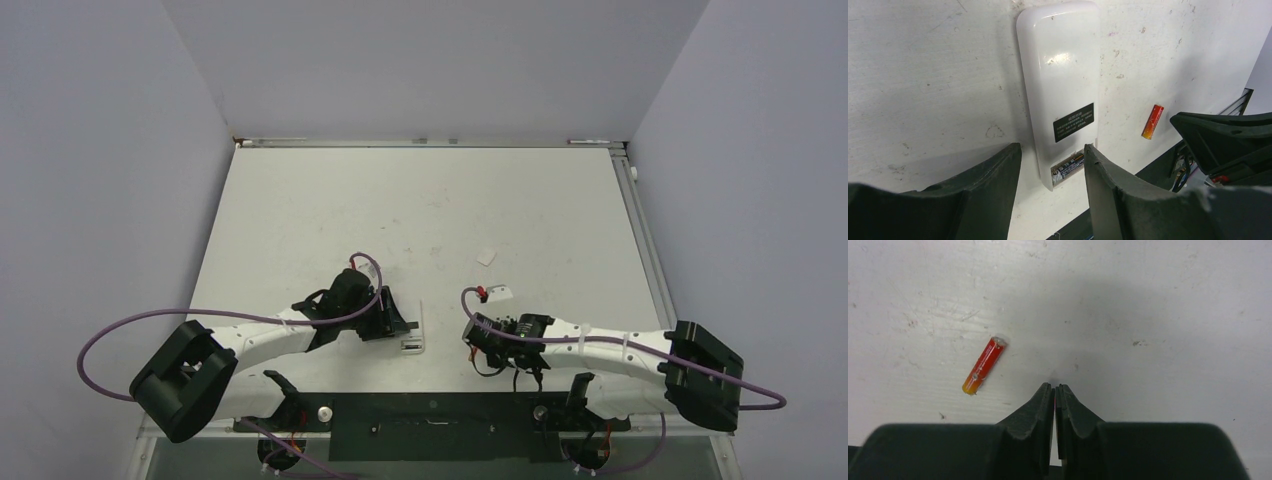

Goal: Load the batteries into the remote control
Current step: Adjust the battery at the center of the board.

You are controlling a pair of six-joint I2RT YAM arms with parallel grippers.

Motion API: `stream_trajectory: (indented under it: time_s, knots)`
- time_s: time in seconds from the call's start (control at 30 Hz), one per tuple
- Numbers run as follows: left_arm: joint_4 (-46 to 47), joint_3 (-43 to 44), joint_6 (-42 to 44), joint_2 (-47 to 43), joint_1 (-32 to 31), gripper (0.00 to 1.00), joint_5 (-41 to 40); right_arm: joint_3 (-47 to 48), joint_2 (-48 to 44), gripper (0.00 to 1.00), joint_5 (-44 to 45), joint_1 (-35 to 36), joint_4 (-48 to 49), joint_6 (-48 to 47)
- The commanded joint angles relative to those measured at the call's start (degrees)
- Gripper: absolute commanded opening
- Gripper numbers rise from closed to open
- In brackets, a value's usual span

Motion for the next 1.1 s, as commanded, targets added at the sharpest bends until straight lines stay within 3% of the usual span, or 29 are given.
stream_trajectory:
  time_s: [0.0,0.13,0.5,0.8,1.07]
  knots:
    - [-2.41,-1.04,1.54,1.42,-0.43,0.47,-0.2,-1.17,-1.22,0.09,-4.91,1.54,4.19,0.25]
    - [-2.28,-1.21,1.45,1.4,-0.4,0.47,0.03,-1.25,1.37,0.09,-7.96,2.76,9.27,0.33]
    - [-3.21,-2.08,1.62,-0.18,-0.36,0.47,-0.24,1.96,10.82,0.09,-5.3,3.25,16.08,0.49]
    - [-4.7,-2.11,1.69,-1.76,-0.35,0.47,-0.47,7.55,12.64,0.09,-1.37,1.98,15.19,-1.54]
    - [-5.11,-1.84,1.97,-1.96,-0.42,0.47,-0.17,13.05,8.64,0.33,0.18,1.6,8.38,-9.07]
